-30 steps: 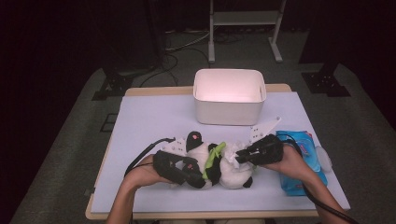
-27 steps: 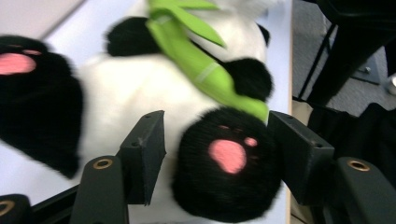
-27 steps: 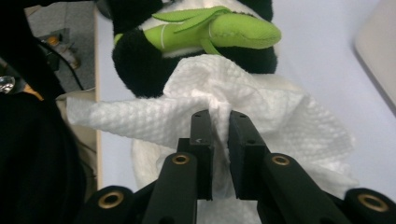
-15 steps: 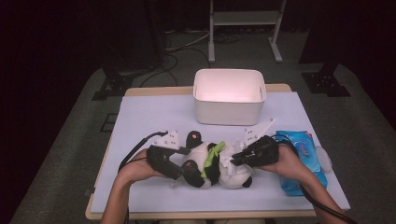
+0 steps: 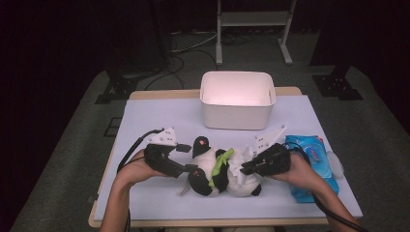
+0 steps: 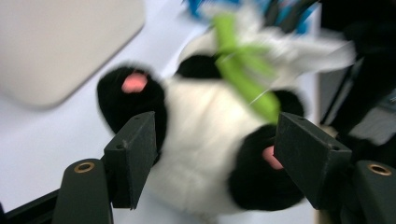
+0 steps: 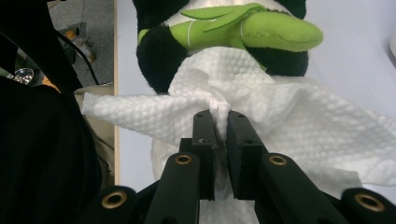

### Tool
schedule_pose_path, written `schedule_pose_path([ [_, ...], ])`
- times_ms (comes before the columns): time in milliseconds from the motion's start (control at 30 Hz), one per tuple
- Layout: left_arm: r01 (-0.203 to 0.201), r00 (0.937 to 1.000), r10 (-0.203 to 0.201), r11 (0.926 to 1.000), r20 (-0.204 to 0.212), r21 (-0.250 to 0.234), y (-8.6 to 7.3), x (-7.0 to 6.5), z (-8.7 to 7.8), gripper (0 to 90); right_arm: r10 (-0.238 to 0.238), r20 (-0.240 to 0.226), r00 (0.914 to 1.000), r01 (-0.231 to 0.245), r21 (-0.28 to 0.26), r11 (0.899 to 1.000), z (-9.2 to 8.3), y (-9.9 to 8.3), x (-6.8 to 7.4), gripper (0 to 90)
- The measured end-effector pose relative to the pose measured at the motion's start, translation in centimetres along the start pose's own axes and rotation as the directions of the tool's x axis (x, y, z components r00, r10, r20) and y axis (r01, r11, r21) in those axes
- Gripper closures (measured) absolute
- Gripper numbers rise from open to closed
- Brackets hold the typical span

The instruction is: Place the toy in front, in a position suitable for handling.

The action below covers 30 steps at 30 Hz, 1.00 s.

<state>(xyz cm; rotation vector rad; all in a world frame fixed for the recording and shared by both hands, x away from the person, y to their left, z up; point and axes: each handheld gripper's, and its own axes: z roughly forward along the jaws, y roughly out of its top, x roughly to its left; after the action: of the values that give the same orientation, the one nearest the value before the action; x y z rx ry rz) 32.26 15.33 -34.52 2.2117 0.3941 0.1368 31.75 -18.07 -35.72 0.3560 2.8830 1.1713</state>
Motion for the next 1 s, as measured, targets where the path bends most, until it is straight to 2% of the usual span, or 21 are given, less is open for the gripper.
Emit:
schedule_pose_path([
  [67,0.006,1.0000,-0.006,0.9998,0.005,0.016,-0.2,0.1,0.5,29.3,0.003,0.000,1.0000,-0.003,-0.001,1.000,0.0,0.1,0.2,81.7],
  [133,0.013,0.9991,-0.014,0.9999,0.041,0.005,-0.6,0.1,1.2,29.3,-0.003,-0.005,1.0000,0.003,-0.003,1.000,0.0,0.2,0.3,81.8],
  [200,0.007,0.9987,-0.007,1.0000,0.051,0.002,-0.6,0.0,1.5,29.3,-0.015,-0.001,0.9999,0.015,-0.003,1.000,0.1,0.5,0.6,81.8],
  [367,-0.025,0.9984,0.024,0.9993,0.051,0.028,-0.4,-0.8,1.8,29.4,-0.055,-0.018,0.9983,0.055,-0.012,0.998,1.2,2.2,1.2,81.8],
  [433,-0.043,0.9975,0.040,0.9981,0.059,0.045,-0.5,-1.3,2.2,29.3,-0.065,-0.020,0.9977,0.065,0.001,0.998,1.6,2.3,1.4,81.8],
  [567,-0.051,0.9973,0.049,0.9975,0.055,0.049,-0.5,-1.6,2.2,29.4,-0.055,-0.020,0.9983,0.055,-0.009,0.998,0.9,1.6,1.6,81.8],
  [733,-0.053,0.9977,0.051,0.9970,0.046,0.056,-0.6,-1.8,2.2,29.3,-0.026,0.000,0.9997,0.026,-0.018,0.999,-0.4,0.1,1.6,81.7],
  [800,-0.055,0.9977,0.053,0.9967,0.043,0.059,-0.6,-1.9,2.2,29.3,0.014,0.023,0.9996,-0.013,-0.022,1.000,-1.4,-1.3,1.2,81.7],
  [933,-0.054,0.9977,0.051,0.9968,0.045,0.059,-0.6,-1.9,2.3,29.3,0.073,0.043,0.9964,-0.072,-0.032,0.997,-2.4,-2.9,0.2,81.6],
  [1000,-0.053,0.9976,0.050,0.9968,0.047,0.061,-0.7,-1.9,2.3,29.3,0.080,0.046,0.9957,-0.079,-0.035,0.996,-2.5,-3.0,0.0,81.6],
])
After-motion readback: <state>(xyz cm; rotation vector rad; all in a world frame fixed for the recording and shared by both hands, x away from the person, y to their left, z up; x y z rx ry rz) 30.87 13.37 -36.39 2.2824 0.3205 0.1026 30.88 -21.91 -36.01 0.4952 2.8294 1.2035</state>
